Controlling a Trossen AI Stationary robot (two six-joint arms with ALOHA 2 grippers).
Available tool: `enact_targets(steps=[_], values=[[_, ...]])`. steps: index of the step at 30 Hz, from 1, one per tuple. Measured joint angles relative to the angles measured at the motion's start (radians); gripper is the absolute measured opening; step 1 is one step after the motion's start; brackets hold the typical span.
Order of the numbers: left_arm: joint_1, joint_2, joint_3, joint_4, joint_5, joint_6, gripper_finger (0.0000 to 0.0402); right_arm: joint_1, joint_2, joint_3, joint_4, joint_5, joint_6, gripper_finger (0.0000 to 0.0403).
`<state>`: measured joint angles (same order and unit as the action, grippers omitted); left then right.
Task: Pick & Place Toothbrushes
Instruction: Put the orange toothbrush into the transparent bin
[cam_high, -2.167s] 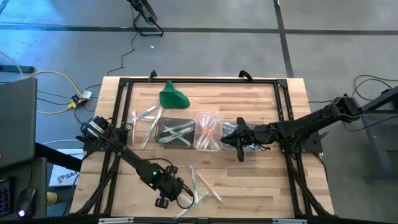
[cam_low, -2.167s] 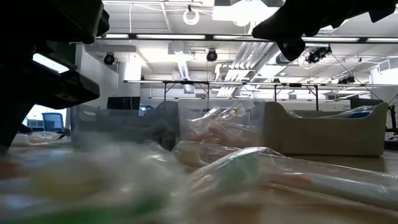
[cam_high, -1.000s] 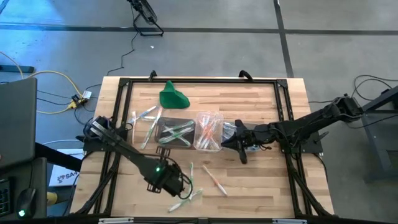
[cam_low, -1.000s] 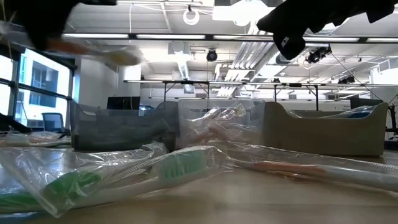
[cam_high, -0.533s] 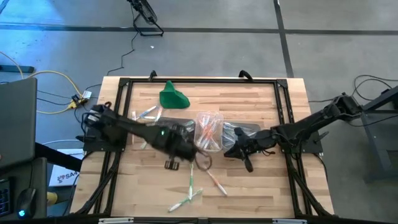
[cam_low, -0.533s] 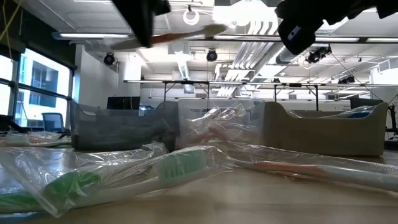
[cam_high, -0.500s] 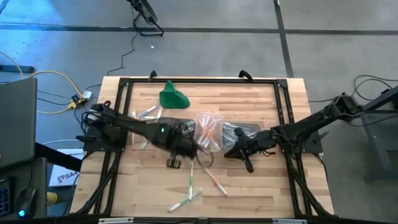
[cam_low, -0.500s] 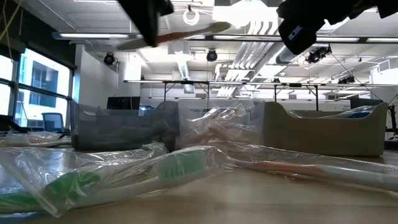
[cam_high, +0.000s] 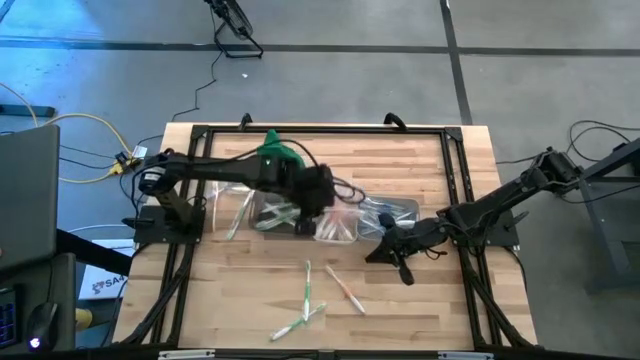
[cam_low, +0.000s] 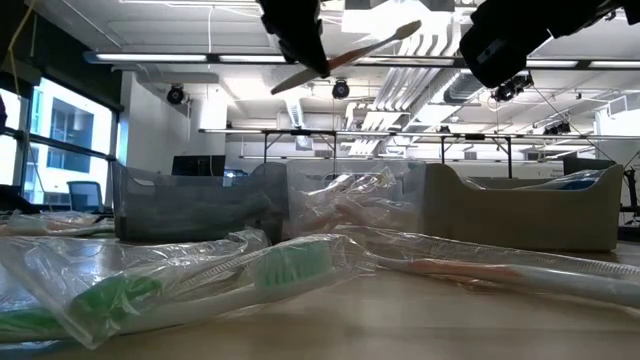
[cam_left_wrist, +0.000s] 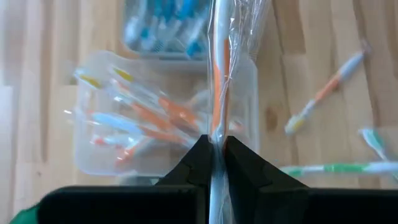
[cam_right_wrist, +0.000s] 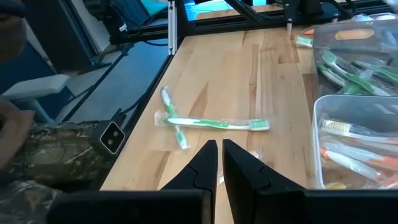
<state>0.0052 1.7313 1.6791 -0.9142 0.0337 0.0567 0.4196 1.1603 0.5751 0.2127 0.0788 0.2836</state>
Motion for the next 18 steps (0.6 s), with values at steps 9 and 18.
enact_targets(steps=[9, 18], values=[[0.081, 0.001, 0.0, 0.121, 0.001, 0.008, 0.0023, -0.001, 0.0, 0.0, 0.0, 0.05, 0.0, 0.0016], [0.1, 0.0, -0.012, 0.157, 0.033, 0.094, 0.0023, -0.003, 0.0, 0.0, 0.0, 0.221, -0.029, 0.0016]])
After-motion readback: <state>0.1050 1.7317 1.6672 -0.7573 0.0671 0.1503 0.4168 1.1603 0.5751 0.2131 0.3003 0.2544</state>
